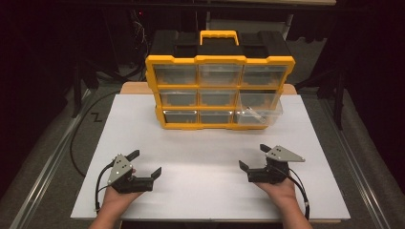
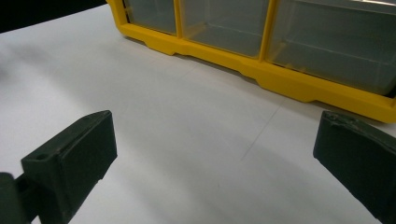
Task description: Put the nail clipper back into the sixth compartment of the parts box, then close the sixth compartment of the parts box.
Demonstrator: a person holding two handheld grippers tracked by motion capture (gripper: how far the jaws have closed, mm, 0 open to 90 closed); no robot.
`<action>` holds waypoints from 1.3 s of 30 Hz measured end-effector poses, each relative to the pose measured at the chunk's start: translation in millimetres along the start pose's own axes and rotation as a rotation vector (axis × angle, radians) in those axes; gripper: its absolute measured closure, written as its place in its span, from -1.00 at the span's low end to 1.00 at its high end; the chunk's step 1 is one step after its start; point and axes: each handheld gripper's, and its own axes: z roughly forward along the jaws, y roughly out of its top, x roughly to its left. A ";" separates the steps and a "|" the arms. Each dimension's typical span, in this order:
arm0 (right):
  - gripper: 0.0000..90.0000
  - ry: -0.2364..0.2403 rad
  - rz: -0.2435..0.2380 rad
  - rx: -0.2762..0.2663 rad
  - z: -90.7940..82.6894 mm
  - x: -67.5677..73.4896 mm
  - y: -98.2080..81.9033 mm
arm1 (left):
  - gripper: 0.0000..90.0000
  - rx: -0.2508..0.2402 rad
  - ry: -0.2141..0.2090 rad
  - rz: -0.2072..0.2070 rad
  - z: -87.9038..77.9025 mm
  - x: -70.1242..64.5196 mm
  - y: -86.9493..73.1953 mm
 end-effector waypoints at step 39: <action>0.63 -0.041 -0.007 -0.033 -12.0 -4.5 -8.8 | -0.99 -0.018 -0.004 0.005 -2.7 -3.2 3.0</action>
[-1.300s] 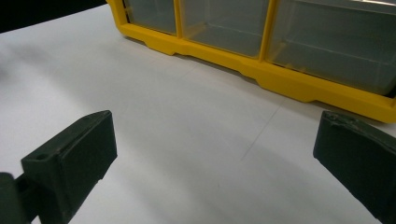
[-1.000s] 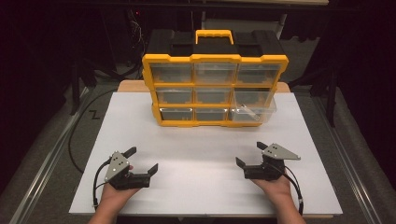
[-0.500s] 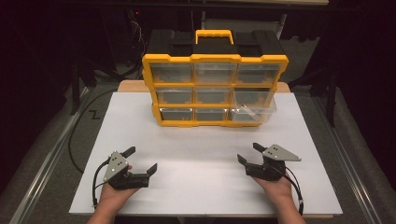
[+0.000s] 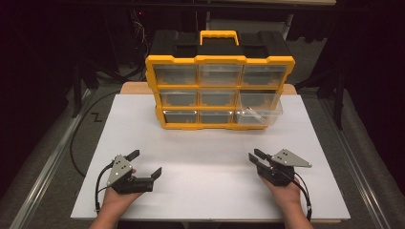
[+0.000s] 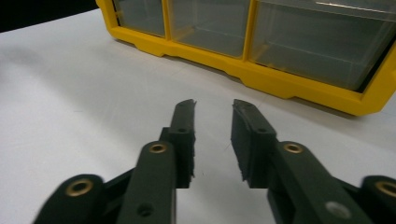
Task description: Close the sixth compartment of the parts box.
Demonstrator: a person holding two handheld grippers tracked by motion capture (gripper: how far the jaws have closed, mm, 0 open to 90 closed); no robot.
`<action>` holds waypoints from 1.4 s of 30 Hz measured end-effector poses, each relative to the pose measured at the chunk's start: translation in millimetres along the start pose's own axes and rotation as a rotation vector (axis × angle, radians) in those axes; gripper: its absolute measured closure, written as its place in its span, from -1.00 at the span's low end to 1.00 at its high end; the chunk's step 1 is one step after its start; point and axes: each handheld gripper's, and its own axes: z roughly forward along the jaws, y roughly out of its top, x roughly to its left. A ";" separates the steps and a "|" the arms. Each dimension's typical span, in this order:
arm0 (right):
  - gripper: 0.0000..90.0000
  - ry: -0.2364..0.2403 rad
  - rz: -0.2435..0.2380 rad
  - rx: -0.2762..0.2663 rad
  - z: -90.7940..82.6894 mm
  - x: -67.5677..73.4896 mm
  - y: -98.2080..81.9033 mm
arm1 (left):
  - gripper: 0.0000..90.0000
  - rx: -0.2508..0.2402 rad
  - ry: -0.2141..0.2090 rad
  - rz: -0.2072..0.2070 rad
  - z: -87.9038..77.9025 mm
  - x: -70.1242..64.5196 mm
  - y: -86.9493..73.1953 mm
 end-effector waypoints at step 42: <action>1.00 -0.071 0.021 -0.063 3.4 0.6 18.9 | -0.99 -0.006 -0.011 0.005 -0.6 -1.8 1.1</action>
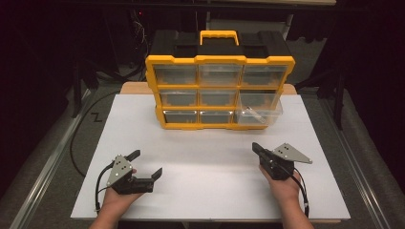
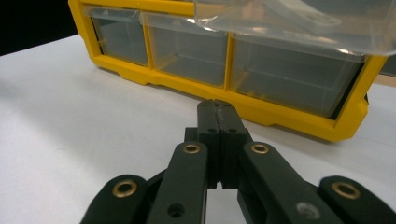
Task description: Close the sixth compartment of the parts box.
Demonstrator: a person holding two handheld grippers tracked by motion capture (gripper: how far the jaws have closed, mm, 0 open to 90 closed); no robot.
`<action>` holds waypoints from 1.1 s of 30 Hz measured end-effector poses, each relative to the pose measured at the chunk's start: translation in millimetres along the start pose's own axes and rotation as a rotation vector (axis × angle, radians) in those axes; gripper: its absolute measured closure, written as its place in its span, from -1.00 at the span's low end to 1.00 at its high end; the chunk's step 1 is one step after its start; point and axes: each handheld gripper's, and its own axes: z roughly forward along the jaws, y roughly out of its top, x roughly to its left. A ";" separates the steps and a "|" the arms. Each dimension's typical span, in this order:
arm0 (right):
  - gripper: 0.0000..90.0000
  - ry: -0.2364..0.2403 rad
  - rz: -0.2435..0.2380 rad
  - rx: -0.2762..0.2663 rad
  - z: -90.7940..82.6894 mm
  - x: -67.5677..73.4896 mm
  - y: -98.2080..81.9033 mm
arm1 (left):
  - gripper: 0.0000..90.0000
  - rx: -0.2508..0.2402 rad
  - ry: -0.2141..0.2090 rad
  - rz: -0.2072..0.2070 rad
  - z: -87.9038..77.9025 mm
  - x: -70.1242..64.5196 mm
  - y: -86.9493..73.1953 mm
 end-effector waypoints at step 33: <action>1.00 -0.025 -0.023 -0.054 4.3 -9.4 41.4 | -0.99 -0.010 0.001 0.000 -2.1 1.3 0.5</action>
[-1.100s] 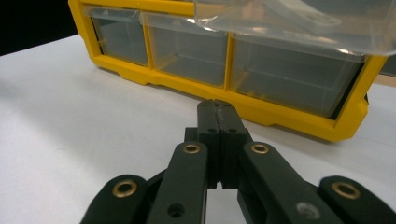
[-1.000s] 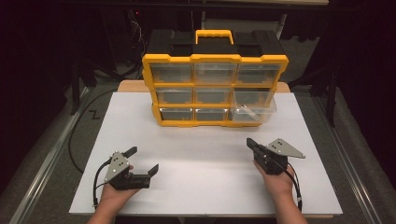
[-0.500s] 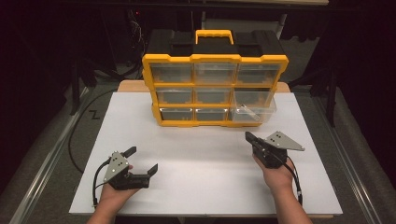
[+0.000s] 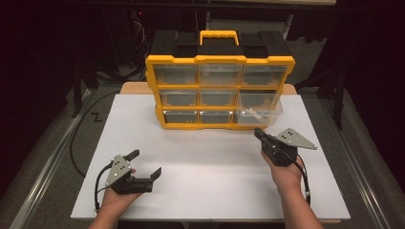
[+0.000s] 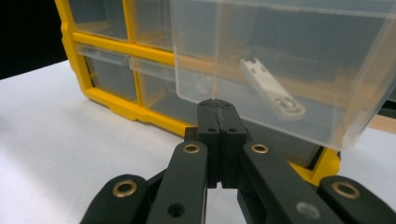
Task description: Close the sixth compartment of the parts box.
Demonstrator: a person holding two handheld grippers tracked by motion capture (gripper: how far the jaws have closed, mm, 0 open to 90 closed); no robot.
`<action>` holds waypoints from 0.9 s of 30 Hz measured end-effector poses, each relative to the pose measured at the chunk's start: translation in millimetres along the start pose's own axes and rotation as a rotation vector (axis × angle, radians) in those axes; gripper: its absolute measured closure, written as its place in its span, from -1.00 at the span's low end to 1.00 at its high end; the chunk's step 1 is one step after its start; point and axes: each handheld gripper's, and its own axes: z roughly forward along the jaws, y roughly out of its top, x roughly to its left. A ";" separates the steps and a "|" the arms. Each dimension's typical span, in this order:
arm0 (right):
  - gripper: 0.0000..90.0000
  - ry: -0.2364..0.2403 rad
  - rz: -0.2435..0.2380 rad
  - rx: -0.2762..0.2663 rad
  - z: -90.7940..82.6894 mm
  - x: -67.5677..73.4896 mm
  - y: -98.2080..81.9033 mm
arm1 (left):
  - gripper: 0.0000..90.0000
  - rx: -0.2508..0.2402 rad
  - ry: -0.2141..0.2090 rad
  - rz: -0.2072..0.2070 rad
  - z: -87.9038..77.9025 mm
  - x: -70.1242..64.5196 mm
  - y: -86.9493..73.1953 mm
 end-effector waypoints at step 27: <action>1.00 -0.042 -0.035 -0.027 3.4 -5.3 33.0 | -0.99 -0.008 0.001 -0.004 -1.5 1.6 0.7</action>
